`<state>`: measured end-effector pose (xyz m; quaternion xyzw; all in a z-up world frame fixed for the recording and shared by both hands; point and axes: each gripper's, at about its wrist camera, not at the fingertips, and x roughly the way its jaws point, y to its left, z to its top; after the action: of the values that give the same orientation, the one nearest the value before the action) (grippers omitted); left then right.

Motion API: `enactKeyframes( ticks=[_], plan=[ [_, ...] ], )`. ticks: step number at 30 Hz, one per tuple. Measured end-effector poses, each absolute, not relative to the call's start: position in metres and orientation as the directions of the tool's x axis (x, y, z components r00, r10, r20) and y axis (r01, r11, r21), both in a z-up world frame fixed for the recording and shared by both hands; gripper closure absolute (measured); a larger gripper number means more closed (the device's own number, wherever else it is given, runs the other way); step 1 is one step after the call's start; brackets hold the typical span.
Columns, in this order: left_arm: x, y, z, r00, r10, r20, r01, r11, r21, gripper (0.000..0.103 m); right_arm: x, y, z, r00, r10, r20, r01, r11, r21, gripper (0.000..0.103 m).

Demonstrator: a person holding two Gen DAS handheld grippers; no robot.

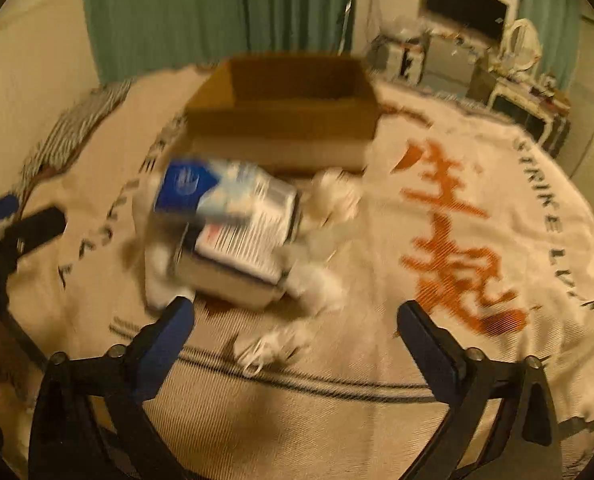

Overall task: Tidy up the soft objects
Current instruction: 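Grasp the white sock with the left tool while the right tool grasps the white mask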

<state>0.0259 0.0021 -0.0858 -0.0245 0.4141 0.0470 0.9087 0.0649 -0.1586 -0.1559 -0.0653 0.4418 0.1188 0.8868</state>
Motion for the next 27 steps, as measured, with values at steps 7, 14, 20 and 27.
enactKeyframes(
  ticks=[7, 14, 20, 27],
  plan=[
    [0.037, -0.007, -0.108, 0.611, 0.053, -0.790, -0.073, 0.997, 0.010, 0.000, 0.072, -0.158, -0.204, 0.465, 0.203, -0.862, -0.277, 0.958, 0.076, 0.024],
    [0.046, -0.016, -0.120, 0.599, 0.042, -0.800, -0.032, 0.999, 0.028, 0.001, 0.080, -0.160, -0.215, 0.434, 0.215, -0.875, -0.275, 0.956, 0.099, 0.047],
    [0.060, -0.012, -0.114, 0.631, 0.063, -0.773, -0.031, 0.998, 0.056, 0.006, 0.087, -0.164, -0.184, 0.510, 0.222, -0.831, -0.253, 0.962, 0.102, 0.048],
    [0.083, -0.009, -0.140, 0.570, -0.017, -0.821, -0.016, 0.999, -0.032, 0.012, 0.101, -0.168, -0.175, 0.540, 0.203, -0.817, -0.224, 0.970, 0.094, 0.048]
  ],
)
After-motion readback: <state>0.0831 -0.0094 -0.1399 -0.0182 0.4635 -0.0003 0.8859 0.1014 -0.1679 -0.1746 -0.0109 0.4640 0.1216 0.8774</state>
